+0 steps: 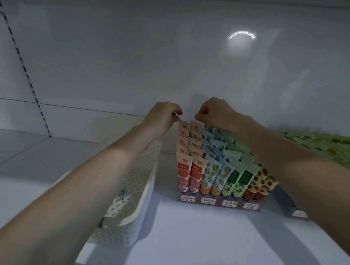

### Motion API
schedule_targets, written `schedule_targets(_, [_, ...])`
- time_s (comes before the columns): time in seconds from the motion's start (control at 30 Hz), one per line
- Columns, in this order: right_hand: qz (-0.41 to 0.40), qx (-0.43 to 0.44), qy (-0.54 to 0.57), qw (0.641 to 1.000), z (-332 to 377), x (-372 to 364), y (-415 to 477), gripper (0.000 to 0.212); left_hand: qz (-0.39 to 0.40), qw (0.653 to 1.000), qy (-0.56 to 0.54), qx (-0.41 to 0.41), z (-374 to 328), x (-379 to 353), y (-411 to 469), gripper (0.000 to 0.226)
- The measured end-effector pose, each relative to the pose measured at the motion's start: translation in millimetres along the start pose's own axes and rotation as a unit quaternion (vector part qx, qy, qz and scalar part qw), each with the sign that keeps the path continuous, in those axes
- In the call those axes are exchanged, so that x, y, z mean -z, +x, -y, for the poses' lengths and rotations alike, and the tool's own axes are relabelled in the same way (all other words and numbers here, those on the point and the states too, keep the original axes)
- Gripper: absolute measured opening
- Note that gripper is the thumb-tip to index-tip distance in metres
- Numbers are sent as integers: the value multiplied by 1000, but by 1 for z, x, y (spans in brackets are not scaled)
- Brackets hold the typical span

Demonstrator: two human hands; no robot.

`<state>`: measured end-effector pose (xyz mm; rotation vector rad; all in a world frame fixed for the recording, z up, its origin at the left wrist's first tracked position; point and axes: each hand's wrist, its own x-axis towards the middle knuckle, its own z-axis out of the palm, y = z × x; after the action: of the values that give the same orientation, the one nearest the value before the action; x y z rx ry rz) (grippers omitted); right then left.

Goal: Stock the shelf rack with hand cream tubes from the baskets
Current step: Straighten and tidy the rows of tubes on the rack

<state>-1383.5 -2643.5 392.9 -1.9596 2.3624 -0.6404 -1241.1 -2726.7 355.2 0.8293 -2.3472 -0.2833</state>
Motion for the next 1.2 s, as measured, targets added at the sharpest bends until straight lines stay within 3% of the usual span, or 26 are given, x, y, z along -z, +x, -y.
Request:
schedule_targets(0.2, [-52, 17, 10, 998, -9, 37, -8, 27, -28, 998, -23, -59, -31, 14, 1, 21])
schedule_targets(0.43, [-24, 1, -9, 1000, -36, 45, -17, 22, 62, 991, 26, -116, -55, -4, 3, 22])
schedule_targets(0.7, [10, -26, -21, 999, -49, 23, -7, 28, 82, 992, 38, -92, -54, -23, 30, 24])
schedule_targets(1.2, [4, 4, -26, 1000, -45, 7, -6, 22, 127, 988, 60, -64, -53, -23, 40, 21])
